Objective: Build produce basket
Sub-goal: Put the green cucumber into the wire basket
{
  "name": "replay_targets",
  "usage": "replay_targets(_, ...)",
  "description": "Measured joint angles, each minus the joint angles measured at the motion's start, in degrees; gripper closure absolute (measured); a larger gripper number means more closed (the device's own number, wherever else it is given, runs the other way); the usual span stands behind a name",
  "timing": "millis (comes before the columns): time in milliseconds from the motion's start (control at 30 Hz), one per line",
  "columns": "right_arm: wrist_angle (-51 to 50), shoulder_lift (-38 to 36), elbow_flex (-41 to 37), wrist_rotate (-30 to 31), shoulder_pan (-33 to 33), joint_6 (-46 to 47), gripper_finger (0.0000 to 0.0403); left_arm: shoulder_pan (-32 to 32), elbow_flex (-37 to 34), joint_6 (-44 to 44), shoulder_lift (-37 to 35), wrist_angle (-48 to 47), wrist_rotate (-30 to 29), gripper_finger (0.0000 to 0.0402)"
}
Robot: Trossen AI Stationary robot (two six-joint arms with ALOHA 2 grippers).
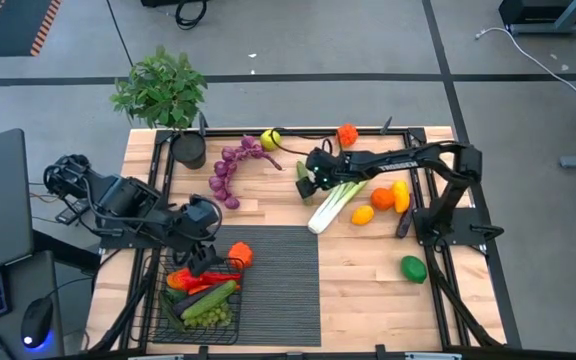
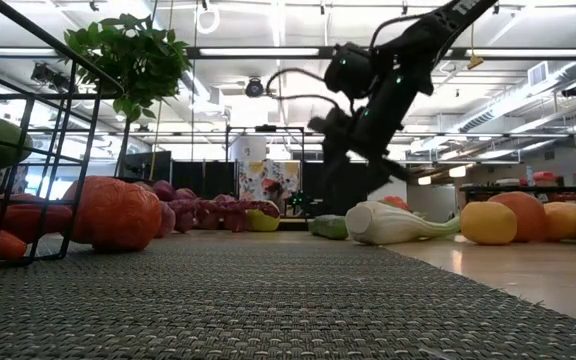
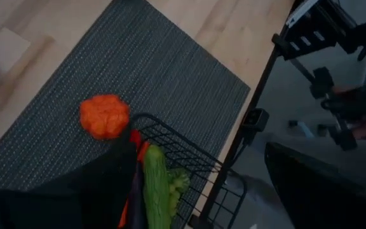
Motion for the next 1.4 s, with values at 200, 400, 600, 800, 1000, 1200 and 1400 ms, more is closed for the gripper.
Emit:
replay_targets(200,4.16,5.64,-0.12,-4.24,-0.14,1.39,0.0055,-0.63,0.01,-1.77,-0.02,-1.02,0.03,0.0049)
replay_targets(400,5.35,7.94,0.43,-4.50,-0.01,3.21,0.0057,-0.60,0.00,-4.32,-0.02,-1.17,1.59,0.0049)
replay_targets(600,4.73,7.72,0.30,-3.31,-0.01,0.39,0.0098,-0.44,0.01,-5.51,-0.02,-1.24,2.60,0.0049)
replay_targets(800,2.72,7.74,0.28,-4.33,0.28,-5.24,0.0198,2.68,0.01,-5.50,-0.02,-1.35,1.99,0.0049)
replay_targets(1000,1.34,7.62,0.37,-7.78,0.26,-13.19,0.0268,7.30,0.00,-5.65,-0.02,-0.53,-2.69,0.0049)
replay_targets(1200,-0.43,4.22,-0.05,-15.73,0.98,-17.55,0.0268,11.29,0.01,-6.96,-0.02,0.16,-6.72,0.0049)
replay_targets(1400,-0.57,-3.74,-0.01,-17.89,3.23,-22.47,0.0262,14.39,-0.01,-12.65,-0.02,-1.67,-13.74,0.0049)
